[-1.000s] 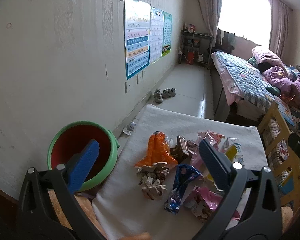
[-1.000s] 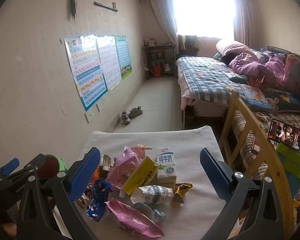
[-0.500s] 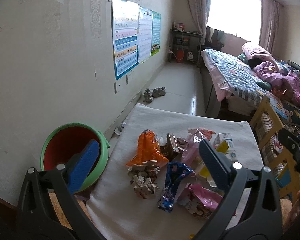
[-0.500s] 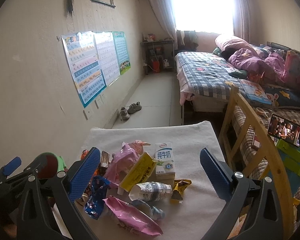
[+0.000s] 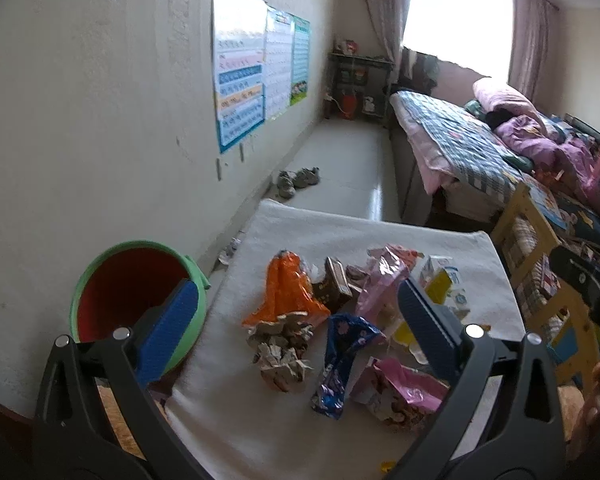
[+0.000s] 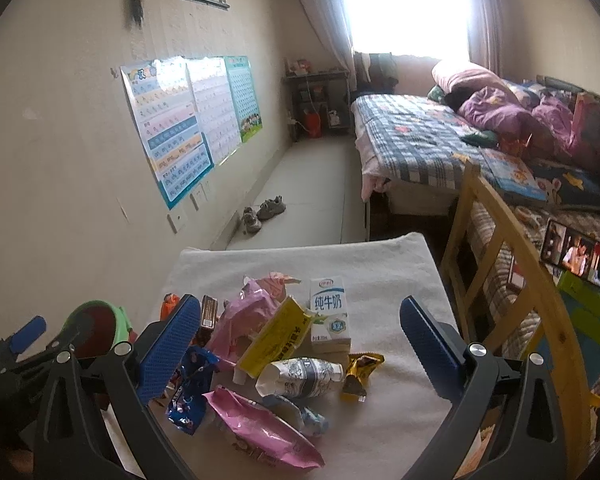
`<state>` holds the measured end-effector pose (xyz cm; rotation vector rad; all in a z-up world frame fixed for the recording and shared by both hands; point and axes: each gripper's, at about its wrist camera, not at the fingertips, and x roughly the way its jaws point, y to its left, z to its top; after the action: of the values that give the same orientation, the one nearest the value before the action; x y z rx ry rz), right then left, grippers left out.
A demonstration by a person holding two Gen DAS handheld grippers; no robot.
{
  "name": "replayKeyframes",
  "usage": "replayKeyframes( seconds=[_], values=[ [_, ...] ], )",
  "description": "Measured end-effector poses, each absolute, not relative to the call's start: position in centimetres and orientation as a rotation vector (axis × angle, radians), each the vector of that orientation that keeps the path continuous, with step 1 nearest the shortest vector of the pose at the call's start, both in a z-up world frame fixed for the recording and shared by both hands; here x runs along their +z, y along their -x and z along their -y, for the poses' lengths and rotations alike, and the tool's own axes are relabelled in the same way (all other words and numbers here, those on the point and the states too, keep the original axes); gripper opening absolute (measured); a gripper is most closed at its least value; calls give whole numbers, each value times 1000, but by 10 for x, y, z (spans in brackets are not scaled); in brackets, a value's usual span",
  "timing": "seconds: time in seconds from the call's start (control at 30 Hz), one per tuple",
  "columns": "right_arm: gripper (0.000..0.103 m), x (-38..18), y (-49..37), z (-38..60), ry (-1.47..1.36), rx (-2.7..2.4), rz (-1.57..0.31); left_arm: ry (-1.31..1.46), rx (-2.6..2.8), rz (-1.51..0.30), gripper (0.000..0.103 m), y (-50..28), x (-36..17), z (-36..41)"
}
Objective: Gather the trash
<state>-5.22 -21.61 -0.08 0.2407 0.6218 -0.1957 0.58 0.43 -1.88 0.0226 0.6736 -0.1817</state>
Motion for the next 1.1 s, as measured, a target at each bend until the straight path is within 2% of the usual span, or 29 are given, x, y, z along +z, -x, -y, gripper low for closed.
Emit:
replayKeyframes(
  seconds=[0.27,0.43,0.7,0.77,0.93,1.1],
  values=[
    [96,-6,48,219,-229,-196,-642,-46,-269,-779,95,-13,-48,7],
    [96,-16,44,226,-227,-197,-691,-53,-304,-898,87,-22,-82,12],
    [96,-27,39,227,-224,-178,-735,-57,-307,-973,86,-31,-110,15],
    [96,-31,36,224,-214,-164,-753,-64,-316,-1001,82,-36,-119,17],
    [96,-39,35,224,-192,-138,-787,-75,-352,-1092,60,-44,-144,24],
    [96,-45,36,231,-200,-131,-813,-84,-386,-1130,49,-44,-156,29]
  ],
)
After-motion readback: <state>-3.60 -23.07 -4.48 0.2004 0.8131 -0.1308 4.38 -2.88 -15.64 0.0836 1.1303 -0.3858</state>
